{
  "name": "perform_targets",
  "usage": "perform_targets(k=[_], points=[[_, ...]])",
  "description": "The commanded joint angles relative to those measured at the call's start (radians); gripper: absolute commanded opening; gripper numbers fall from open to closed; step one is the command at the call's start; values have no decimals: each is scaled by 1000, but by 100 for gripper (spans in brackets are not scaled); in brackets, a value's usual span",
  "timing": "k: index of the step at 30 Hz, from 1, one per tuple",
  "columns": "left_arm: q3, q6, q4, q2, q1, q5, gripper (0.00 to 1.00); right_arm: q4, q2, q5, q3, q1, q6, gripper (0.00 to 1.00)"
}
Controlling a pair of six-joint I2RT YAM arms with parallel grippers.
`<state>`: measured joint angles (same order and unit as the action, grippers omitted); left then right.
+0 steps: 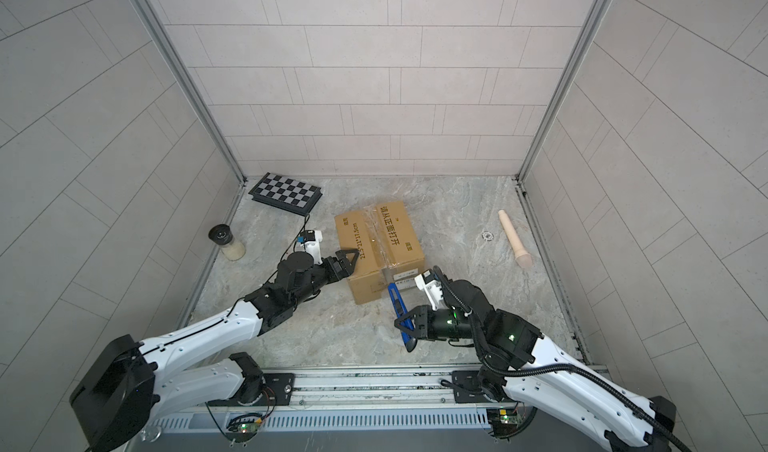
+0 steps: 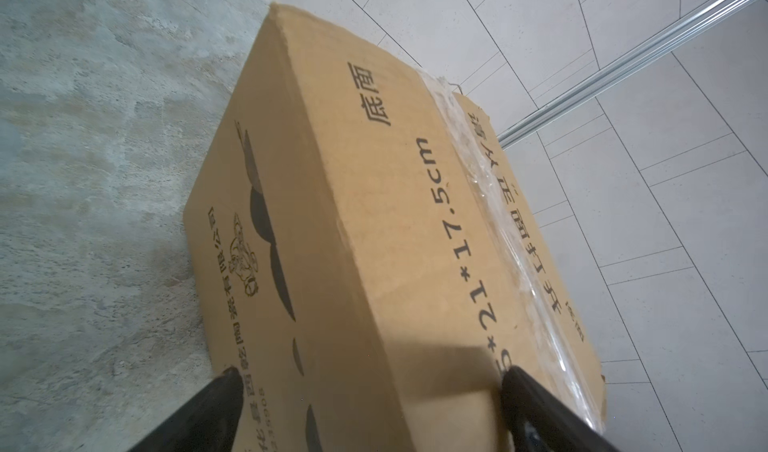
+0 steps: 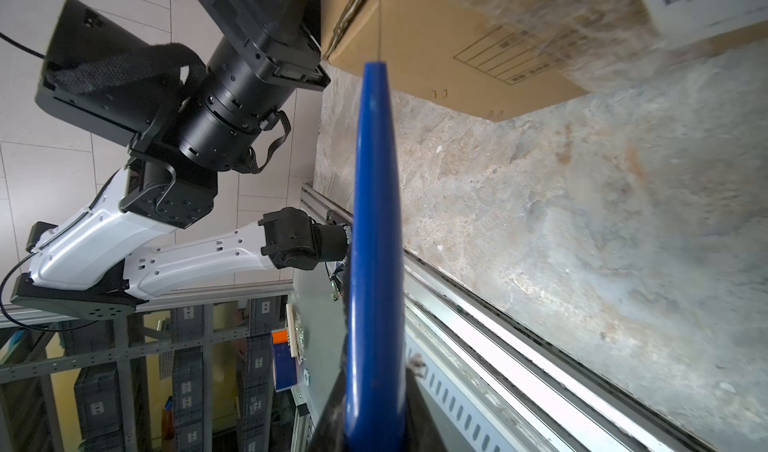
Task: Unpack the express box
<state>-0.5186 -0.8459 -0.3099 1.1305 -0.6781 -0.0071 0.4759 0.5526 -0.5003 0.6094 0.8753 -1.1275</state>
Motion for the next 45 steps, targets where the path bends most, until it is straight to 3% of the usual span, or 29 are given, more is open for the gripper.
perform_targets(k=[1,5,9,12,17,19,28,36,41,45], points=[[-4,28,92,25,16,-41,100,123,-57,72,79,1,52,0],[-3,31,93,23,33,-25,100,296,-90,154,176,-42,143,0],[-5,44,85,-18,41,-10,100,394,-37,191,256,-169,286,0],[-16,63,89,-54,50,3,100,395,52,148,309,-333,426,0],[-24,103,122,-138,69,16,100,321,255,-24,365,-681,621,0],[-21,116,131,-176,80,20,100,247,347,-25,357,-750,659,0],[-35,181,234,-293,117,30,100,-88,803,144,412,-770,715,0],[5,167,262,-344,126,13,100,-95,1154,189,617,-773,762,0],[10,160,280,-360,129,7,100,-25,1352,157,763,-779,798,0],[0,166,306,-372,128,0,100,-30,1431,162,793,-777,790,0]])
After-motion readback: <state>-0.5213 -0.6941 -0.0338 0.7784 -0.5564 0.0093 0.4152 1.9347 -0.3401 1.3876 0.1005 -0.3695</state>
